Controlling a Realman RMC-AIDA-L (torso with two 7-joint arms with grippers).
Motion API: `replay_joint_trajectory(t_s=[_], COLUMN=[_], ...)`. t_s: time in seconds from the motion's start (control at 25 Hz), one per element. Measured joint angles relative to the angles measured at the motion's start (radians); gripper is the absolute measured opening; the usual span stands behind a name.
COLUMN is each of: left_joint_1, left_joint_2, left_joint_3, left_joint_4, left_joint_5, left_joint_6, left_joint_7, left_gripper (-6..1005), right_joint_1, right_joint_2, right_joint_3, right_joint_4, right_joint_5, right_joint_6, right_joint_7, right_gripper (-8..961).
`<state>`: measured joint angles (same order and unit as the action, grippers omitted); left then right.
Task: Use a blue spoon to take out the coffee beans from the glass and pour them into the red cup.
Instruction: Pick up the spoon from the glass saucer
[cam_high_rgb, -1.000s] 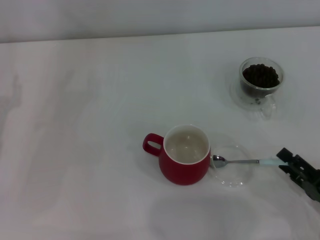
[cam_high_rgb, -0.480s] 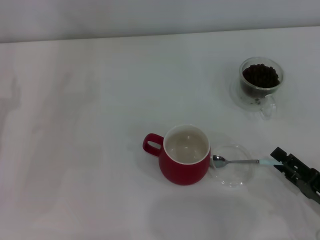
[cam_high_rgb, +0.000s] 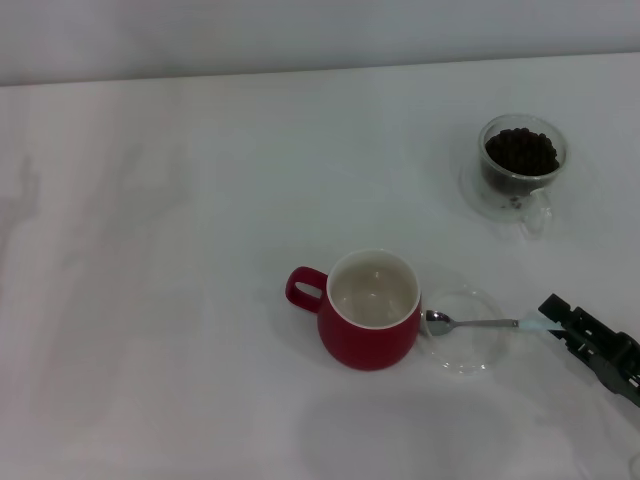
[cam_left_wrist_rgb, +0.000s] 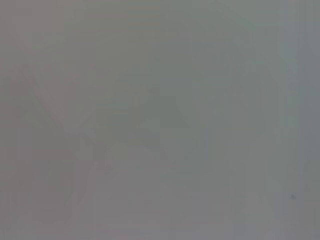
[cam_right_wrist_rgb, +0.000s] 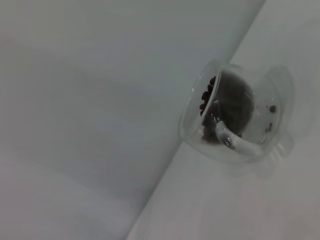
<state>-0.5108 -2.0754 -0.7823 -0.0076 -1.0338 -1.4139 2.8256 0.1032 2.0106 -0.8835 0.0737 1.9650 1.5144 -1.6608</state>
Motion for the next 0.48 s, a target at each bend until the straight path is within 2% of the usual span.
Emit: replay_joint_trajectory(t_s=[0.2, 0.48], left_joint_1=[0.000, -0.001], left_joint_2=[0.000, 0.001], left_joint_3=[0.000, 0.000], left_joint_4=[0.003, 0.003], left_joint_5=[0.000, 0.000], left_joint_6=[-0.001, 0.002], left_joint_7=[0.000, 0.000], left_gripper=[502, 503], right_joint_1=[0.001, 0.002], right_joint_2=[0.000, 0.000], right_joint_3=[0.000, 0.000], right_joint_4=[0.000, 0.000], right_joint_5=[0.000, -0.001], right_joint_6=[-0.004, -0.005], right_joint_7=[0.003, 0.004], right_gripper=[552, 524])
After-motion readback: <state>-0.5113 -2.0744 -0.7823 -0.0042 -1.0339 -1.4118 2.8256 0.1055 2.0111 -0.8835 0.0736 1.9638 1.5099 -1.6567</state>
